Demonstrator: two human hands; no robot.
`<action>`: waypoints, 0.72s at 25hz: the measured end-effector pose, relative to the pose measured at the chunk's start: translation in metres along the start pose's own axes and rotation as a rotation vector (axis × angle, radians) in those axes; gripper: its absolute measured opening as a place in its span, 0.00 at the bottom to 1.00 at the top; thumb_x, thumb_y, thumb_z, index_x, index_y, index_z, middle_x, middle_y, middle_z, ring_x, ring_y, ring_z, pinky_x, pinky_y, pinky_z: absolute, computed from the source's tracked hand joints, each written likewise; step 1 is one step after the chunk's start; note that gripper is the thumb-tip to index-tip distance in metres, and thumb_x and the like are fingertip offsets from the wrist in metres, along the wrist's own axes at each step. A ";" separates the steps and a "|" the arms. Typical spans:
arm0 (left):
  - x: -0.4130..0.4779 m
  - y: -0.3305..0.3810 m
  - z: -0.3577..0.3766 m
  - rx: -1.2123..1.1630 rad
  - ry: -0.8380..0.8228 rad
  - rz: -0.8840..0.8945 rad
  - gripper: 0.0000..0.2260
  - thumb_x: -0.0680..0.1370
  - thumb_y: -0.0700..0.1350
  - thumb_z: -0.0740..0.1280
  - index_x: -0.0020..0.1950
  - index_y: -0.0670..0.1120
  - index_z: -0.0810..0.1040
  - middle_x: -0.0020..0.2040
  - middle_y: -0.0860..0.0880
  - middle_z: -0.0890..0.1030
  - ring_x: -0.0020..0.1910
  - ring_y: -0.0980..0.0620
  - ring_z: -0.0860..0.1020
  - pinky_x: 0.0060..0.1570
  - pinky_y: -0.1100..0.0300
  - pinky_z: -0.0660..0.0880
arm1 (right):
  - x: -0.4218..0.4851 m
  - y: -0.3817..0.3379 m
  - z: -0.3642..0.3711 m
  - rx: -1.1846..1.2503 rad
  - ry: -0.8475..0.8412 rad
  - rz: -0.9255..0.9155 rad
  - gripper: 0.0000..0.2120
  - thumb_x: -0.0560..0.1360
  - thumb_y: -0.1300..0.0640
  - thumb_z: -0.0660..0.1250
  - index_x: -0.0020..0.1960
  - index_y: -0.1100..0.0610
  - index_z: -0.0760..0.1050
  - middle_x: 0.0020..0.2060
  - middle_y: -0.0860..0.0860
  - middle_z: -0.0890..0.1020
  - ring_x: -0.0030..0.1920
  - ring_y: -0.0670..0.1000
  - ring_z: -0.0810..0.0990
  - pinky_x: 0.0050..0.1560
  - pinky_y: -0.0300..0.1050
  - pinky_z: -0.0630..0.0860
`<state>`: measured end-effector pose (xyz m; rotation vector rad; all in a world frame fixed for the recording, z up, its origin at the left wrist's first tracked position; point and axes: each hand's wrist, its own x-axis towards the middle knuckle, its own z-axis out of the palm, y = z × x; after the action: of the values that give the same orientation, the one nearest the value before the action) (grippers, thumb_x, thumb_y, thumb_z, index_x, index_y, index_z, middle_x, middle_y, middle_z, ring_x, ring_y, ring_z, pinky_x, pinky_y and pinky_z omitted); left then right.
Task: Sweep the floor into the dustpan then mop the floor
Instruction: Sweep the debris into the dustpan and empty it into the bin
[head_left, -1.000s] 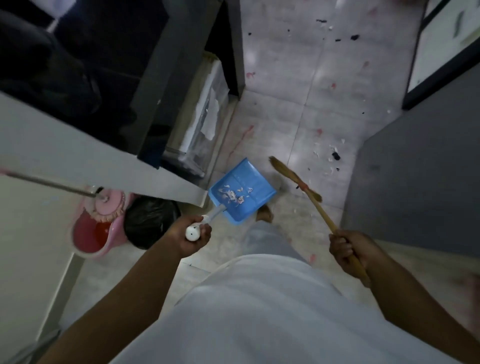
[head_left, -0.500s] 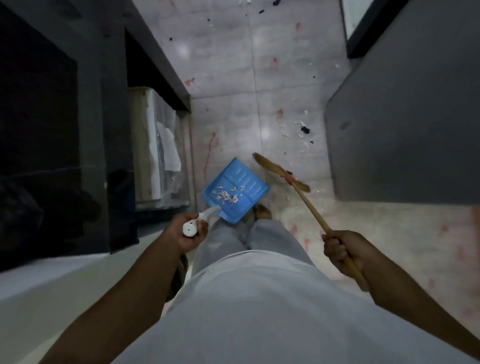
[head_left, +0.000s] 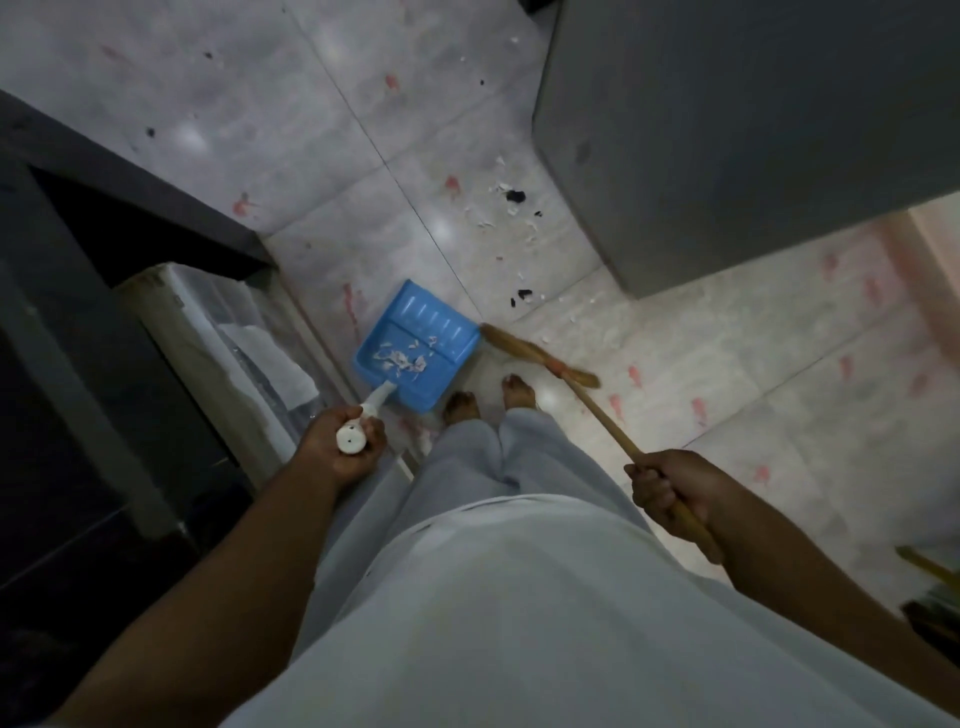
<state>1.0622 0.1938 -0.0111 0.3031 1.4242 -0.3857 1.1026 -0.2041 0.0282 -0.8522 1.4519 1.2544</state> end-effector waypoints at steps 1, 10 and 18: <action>0.001 0.002 0.002 0.002 0.012 -0.008 0.07 0.72 0.38 0.59 0.49 0.39 0.68 0.31 0.46 0.70 0.21 0.54 0.71 0.20 0.69 0.70 | 0.005 -0.002 -0.001 0.010 -0.001 0.016 0.12 0.81 0.57 0.55 0.40 0.58 0.68 0.22 0.48 0.64 0.17 0.44 0.62 0.13 0.32 0.59; -0.001 0.004 0.014 0.071 0.043 -0.033 0.14 0.70 0.39 0.59 0.53 0.35 0.68 0.31 0.45 0.69 0.26 0.55 0.70 0.20 0.70 0.70 | 0.050 -0.078 0.006 -0.040 0.007 -0.031 0.13 0.81 0.59 0.52 0.39 0.58 0.65 0.20 0.49 0.64 0.15 0.43 0.62 0.13 0.32 0.60; 0.002 -0.011 0.031 0.114 0.073 -0.018 0.13 0.79 0.40 0.54 0.63 0.38 0.64 0.36 0.46 0.67 0.30 0.56 0.68 0.20 0.69 0.70 | 0.051 -0.108 -0.003 -0.114 0.031 -0.164 0.11 0.81 0.57 0.55 0.42 0.59 0.68 0.20 0.48 0.65 0.17 0.43 0.61 0.14 0.32 0.58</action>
<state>1.0856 0.1702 -0.0084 0.4004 1.4798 -0.4758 1.1899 -0.2252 -0.0504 -1.0500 1.3162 1.2135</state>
